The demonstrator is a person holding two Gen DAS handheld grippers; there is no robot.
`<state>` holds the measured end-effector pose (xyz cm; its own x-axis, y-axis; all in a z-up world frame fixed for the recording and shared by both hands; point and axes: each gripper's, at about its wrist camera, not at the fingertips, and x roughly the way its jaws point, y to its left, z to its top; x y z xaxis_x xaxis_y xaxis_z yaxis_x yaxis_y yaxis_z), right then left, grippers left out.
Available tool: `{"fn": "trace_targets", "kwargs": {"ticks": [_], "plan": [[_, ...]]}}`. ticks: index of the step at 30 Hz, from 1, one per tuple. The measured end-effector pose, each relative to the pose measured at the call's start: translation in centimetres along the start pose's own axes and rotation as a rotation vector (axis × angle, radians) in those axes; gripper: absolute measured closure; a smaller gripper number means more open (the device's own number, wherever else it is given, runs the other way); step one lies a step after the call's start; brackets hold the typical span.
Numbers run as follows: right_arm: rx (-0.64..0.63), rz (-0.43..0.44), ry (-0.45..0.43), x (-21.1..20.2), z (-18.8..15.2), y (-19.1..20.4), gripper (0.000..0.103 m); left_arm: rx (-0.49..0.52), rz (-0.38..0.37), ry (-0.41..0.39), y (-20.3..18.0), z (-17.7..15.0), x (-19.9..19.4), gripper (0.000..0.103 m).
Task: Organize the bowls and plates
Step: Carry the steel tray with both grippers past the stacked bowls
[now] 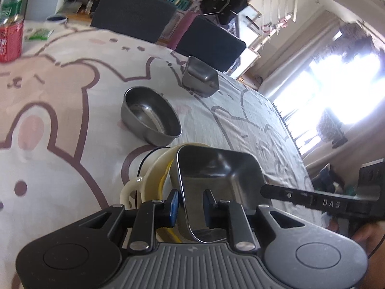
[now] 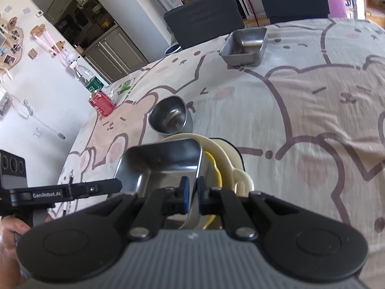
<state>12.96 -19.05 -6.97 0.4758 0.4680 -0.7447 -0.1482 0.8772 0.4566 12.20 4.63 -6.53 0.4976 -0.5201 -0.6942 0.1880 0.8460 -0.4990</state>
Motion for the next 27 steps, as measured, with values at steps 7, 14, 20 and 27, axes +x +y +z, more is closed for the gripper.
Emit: {"fn": "trace_targets", "kwargs": {"ticks": [7,14,20,27], "plan": [[-0.039,-0.032,0.013,0.52,-0.16,-0.22,0.093,0.046,0.023,0.014,-0.43,-0.24,0.53,0.081],[-0.061,-0.047,0.024,0.68,-0.31,-0.05,0.093,0.051,0.027,0.010,-0.42,-0.28,0.60,0.081],[-0.064,-0.048,0.020,0.60,-0.29,-0.12,0.093,0.062,0.029,0.010,-0.48,-0.30,0.69,0.081],[-0.070,-0.052,0.019,0.65,-0.36,-0.13,0.093,0.063,0.030,0.012,-0.55,-0.25,0.68,0.081]]}}
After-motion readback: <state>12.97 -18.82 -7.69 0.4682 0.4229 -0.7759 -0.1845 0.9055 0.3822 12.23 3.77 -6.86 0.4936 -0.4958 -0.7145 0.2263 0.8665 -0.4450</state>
